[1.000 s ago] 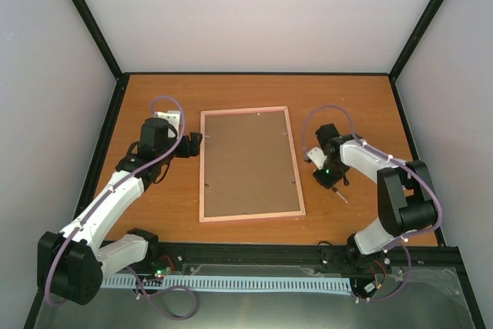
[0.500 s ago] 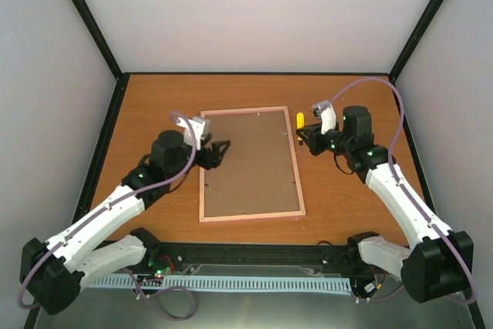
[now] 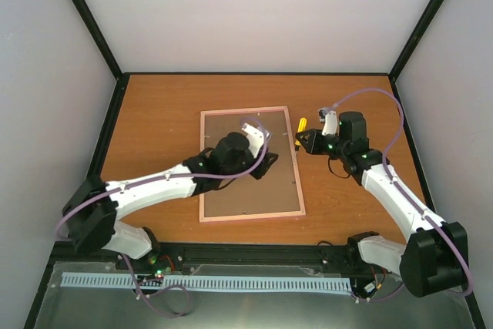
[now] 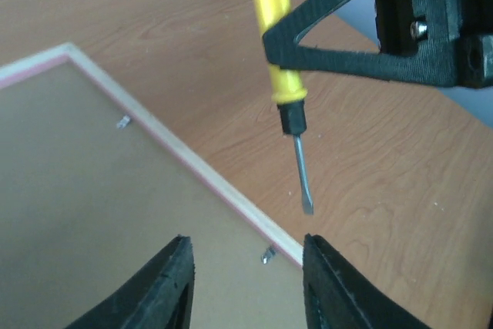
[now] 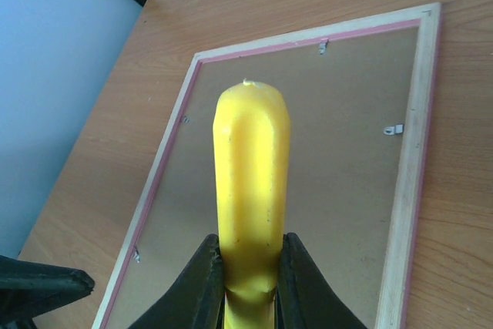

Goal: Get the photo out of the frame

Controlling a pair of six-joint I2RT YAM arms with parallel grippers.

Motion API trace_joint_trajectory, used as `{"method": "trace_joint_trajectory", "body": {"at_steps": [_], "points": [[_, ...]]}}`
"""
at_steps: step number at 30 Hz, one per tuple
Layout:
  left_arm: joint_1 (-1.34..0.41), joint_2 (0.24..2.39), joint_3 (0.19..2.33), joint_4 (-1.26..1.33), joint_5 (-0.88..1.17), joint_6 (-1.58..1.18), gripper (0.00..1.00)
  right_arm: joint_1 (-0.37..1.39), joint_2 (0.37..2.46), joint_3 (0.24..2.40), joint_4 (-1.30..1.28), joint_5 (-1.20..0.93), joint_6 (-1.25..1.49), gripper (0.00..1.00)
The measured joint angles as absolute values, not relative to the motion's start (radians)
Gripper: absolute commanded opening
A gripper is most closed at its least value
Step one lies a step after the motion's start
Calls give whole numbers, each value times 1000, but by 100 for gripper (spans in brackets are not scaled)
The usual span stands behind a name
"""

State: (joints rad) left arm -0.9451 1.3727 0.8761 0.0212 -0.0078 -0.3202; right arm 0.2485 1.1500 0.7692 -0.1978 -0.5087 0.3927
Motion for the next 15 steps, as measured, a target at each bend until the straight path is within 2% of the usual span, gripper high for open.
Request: {"method": "trace_joint_trajectory", "body": {"at_steps": [2, 4, 6, 10, 15], "points": [[-949, 1434, 934, 23, -8, -318, 40, 249, 1141, 770, -199, -486, 398, 3], [-950, 1489, 987, 30, -4, -319, 49, 245, 1129, 770, -202, -465, 401, 3], [-951, 1536, 1029, 31, 2, -316, 49, 233, 1117, 770, -204, -451, 402, 3], [-955, 1622, 1093, 30, 3, -316, 39, 215, 1098, 770, -205, -427, 405, 3], [-976, 1719, 1147, 27, -17, -304, 45, 212, 1098, 770, -207, -418, 410, 3]]}}
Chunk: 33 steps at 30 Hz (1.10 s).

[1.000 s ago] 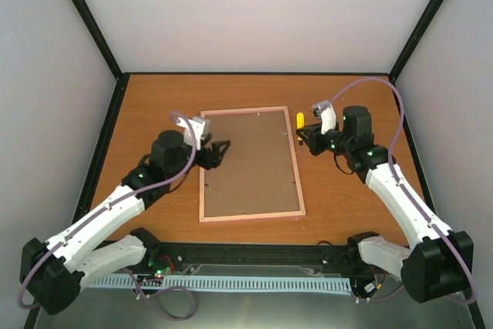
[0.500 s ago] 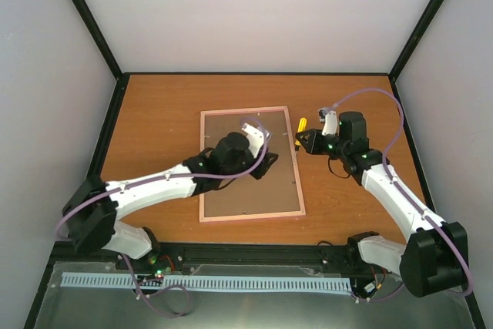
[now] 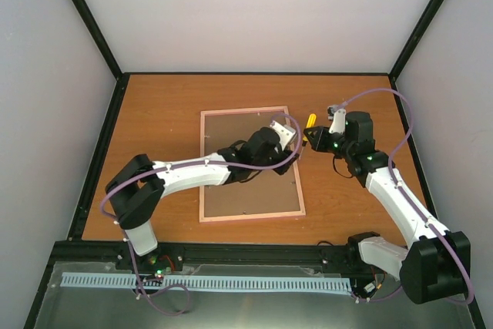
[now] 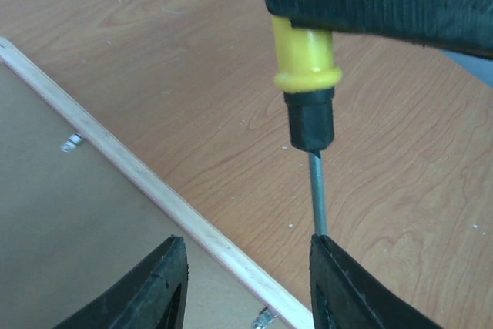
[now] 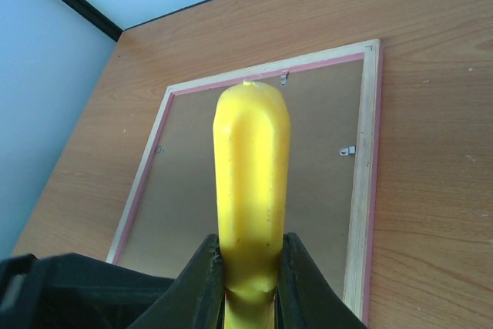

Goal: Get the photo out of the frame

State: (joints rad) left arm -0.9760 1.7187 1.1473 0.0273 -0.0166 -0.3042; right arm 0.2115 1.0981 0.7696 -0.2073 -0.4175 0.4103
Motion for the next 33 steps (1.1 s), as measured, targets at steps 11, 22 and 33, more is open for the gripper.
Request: {"method": "trace_joint_trajectory", "body": {"at_steps": [11, 22, 33], "points": [[-1018, 1834, 1232, 28, -39, -289, 41, 202, 1099, 770, -222, -406, 413, 3], [-1024, 1843, 1237, 31, -68, -283, 2, 202, 1102, 770, -220, -408, 420, 6], [-1028, 1783, 1167, 62, -105, -265, 1, 200, 1116, 784, -232, -500, 303, 83]]}}
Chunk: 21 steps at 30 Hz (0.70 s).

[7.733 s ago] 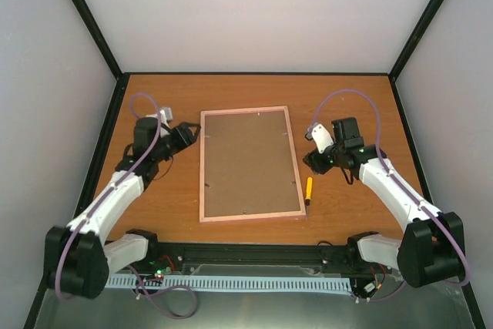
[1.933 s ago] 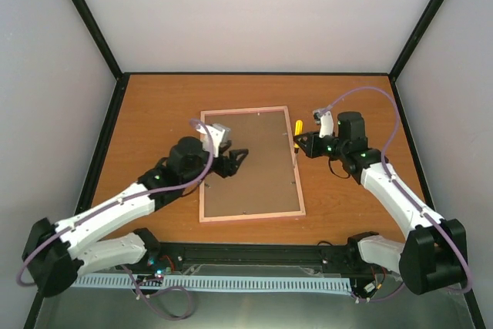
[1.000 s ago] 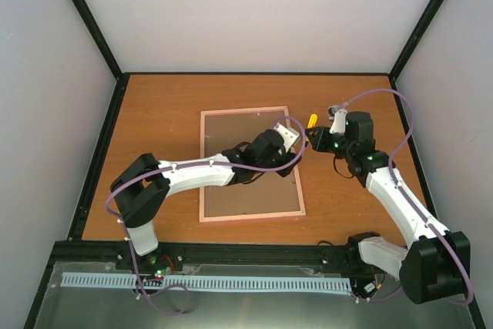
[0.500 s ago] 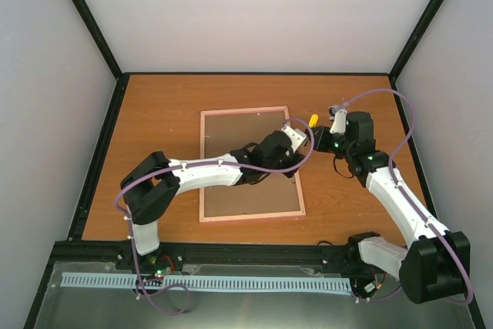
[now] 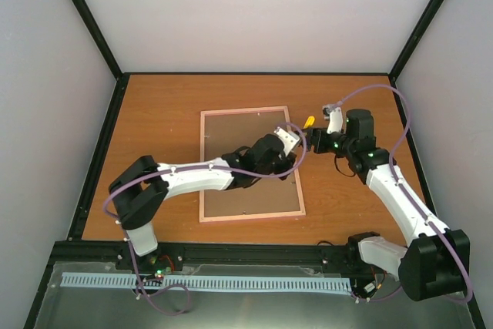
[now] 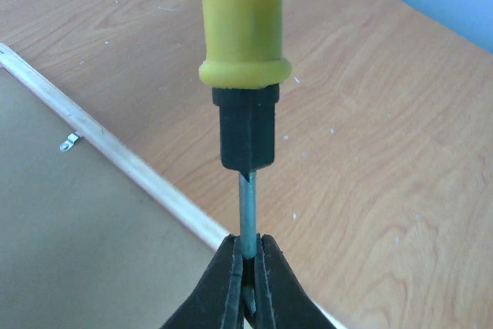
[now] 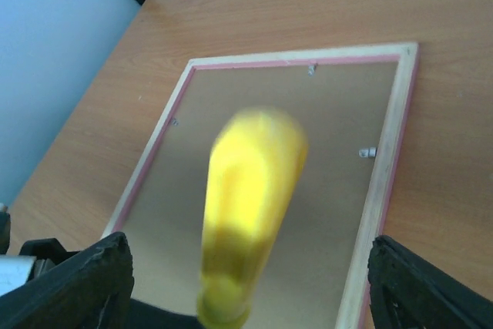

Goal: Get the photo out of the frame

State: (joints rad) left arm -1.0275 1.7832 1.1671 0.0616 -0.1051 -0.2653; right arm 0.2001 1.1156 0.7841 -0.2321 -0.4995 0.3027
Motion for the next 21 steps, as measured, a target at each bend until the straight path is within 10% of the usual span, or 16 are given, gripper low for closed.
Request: {"method": "trace_joint_trajectory", "body": {"at_steps": [21], "points": [[-1024, 1127, 806, -176, 329, -10, 1, 261, 1209, 1374, -1322, -947, -865, 72]]}}
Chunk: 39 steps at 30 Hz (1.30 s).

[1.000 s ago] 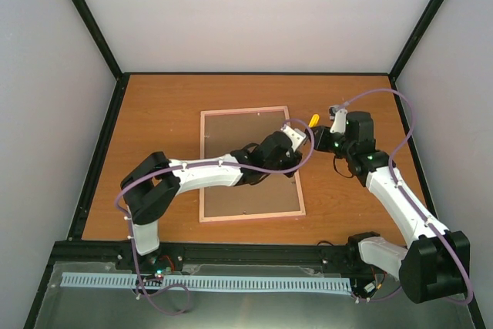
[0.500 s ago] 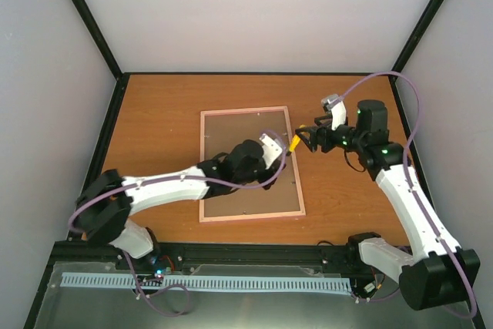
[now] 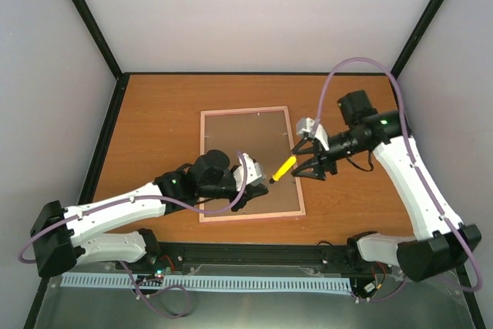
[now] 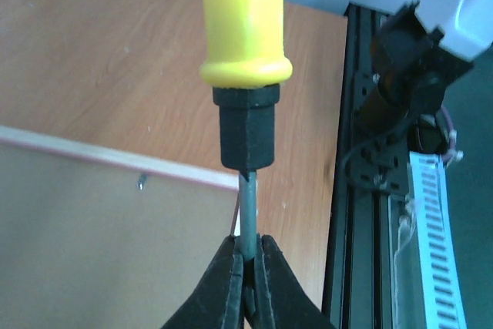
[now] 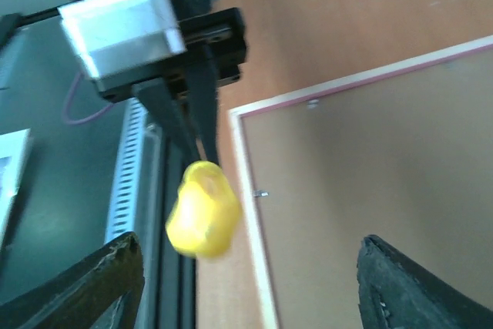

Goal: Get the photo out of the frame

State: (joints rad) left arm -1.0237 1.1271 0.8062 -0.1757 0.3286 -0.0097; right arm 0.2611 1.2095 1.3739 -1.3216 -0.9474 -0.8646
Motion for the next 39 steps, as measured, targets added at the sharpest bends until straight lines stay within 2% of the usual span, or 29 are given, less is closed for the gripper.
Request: {"method": "trace_joint_trajectory", "body": {"at_steps": [4, 11, 17, 26, 30, 35, 39], "points": [[-1019, 1110, 735, -184, 337, 17, 1, 378, 1279, 1376, -1367, -939, -891, 64], [-1017, 1103, 713, -196, 336, 37, 1, 567, 1246, 1341, -1283, -849, -845, 60], [-1017, 1092, 713, -196, 329, 41, 1, 592, 1225, 1339, -1248, -790, -830, 60], [-1017, 1090, 713, -196, 323, 41, 1, 606, 1225, 1326, -1219, -754, -811, 48], [-1017, 1087, 712, -196, 321, 41, 1, 608, 1225, 1325, -1212, -739, -801, 38], [-1017, 1083, 710, -196, 317, 41, 1, 609, 1225, 1321, -1207, -724, -803, 39], [-1017, 1083, 710, -196, 314, 41, 1, 610, 1225, 1320, -1206, -713, -802, 31]]}}
